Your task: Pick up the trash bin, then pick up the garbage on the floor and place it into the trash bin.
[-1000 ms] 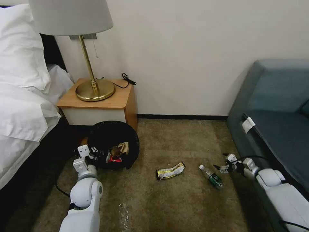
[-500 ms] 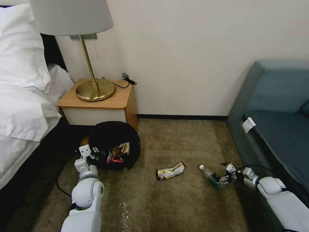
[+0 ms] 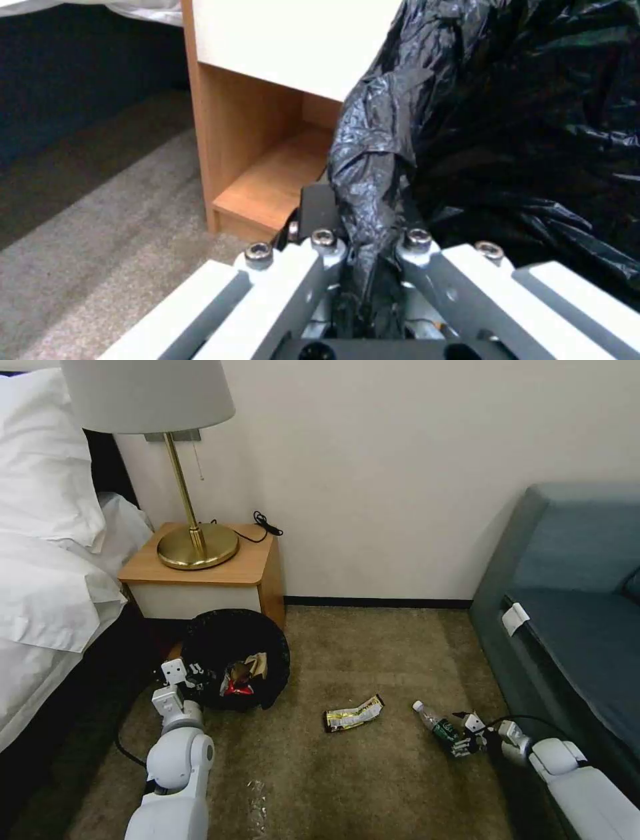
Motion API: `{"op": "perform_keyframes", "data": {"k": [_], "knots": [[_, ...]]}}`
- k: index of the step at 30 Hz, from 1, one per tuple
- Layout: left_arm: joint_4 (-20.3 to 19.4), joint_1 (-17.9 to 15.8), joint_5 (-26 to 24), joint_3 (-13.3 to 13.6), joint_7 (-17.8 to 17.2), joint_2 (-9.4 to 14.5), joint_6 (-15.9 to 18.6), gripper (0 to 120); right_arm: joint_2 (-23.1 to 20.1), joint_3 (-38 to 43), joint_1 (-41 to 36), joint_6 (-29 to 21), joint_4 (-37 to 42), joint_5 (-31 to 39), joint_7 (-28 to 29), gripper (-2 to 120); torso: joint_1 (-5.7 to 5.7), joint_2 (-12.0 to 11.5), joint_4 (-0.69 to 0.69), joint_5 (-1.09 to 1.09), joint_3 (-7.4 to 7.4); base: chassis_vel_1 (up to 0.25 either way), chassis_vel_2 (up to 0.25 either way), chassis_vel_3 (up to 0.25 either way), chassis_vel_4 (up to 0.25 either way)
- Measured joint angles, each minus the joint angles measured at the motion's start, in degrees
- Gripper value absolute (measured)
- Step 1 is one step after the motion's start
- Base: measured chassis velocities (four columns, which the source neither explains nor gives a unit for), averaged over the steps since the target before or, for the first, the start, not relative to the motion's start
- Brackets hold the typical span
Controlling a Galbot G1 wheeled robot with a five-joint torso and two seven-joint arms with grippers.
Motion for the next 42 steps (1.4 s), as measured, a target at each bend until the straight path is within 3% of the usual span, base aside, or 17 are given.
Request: {"op": "perform_keyframes", "data": {"k": [14, 42], "knots": [[0.02, -0.05, -0.16, -0.17, -0.02, 0.20, 0.06, 2, 2.65, -0.98, 1.17, -0.33, -1.47, -0.90, 0.68, 100, 0.00, 0.00, 0.01, 0.00, 0.00, 0.000, 0.000, 0.000, 0.000], [-0.51, -0.02, -0.21, -0.19, -0.02, 0.21, 0.23, 2, 2.57, 0.10, 0.87, -0.15, -1.07, -0.77, 1.17, 100, 0.00, 0.00, 0.01, 0.01, 0.00, 0.000, 0.000, 0.000, 0.000]]}}
